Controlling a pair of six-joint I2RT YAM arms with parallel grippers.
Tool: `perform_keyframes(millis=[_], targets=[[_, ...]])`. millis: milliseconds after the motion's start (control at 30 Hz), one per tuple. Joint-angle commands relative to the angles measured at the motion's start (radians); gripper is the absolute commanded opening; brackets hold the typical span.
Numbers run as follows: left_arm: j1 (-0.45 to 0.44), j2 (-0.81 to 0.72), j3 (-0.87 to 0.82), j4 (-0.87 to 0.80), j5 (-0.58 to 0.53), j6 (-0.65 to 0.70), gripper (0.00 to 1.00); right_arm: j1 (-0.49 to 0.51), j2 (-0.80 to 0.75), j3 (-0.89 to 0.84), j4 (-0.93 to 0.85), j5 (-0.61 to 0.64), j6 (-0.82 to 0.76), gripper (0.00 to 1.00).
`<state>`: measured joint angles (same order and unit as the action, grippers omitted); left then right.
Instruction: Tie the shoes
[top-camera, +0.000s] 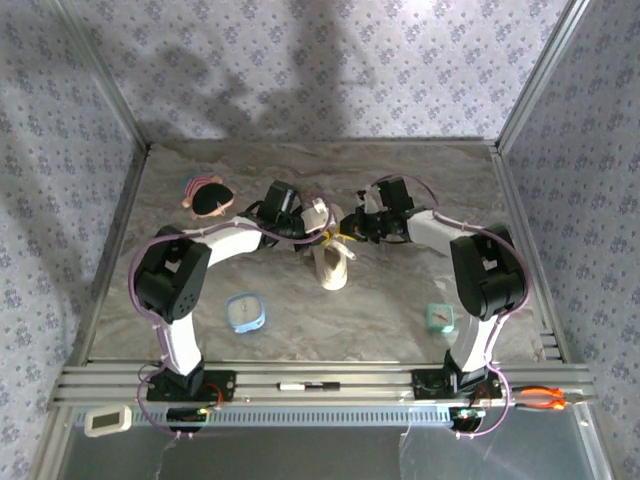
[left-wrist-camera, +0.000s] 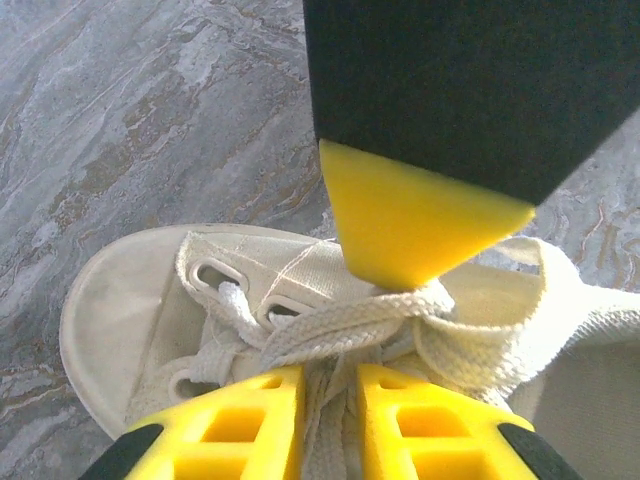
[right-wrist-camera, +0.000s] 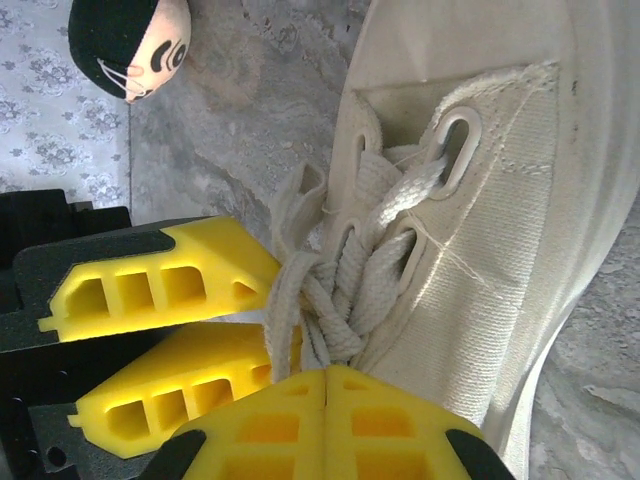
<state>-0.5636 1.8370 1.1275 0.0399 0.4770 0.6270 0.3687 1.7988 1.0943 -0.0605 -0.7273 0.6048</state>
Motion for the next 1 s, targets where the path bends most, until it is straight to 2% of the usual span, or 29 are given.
perform_keyframes(millis=[0, 500, 800, 967], targets=[[0.011, -0.046, -0.024, -0.002, 0.010, 0.008, 0.21, -0.004, -0.027, -0.017, -0.009, 0.034, -0.027, 0.00], [0.019, -0.127, -0.084, 0.024, 0.103, 0.035, 0.28, 0.007, -0.045, -0.026, 0.019, 0.132, -0.047, 0.00], [0.008, -0.221, -0.149, 0.053, 0.074, -0.046, 0.31, 0.026, -0.045, 0.004, 0.010, 0.177, -0.085, 0.00], [-0.051, -0.243, -0.184, 0.040, 0.018, -0.049, 0.31, 0.031, -0.036, 0.019, 0.003, 0.191, -0.096, 0.00]])
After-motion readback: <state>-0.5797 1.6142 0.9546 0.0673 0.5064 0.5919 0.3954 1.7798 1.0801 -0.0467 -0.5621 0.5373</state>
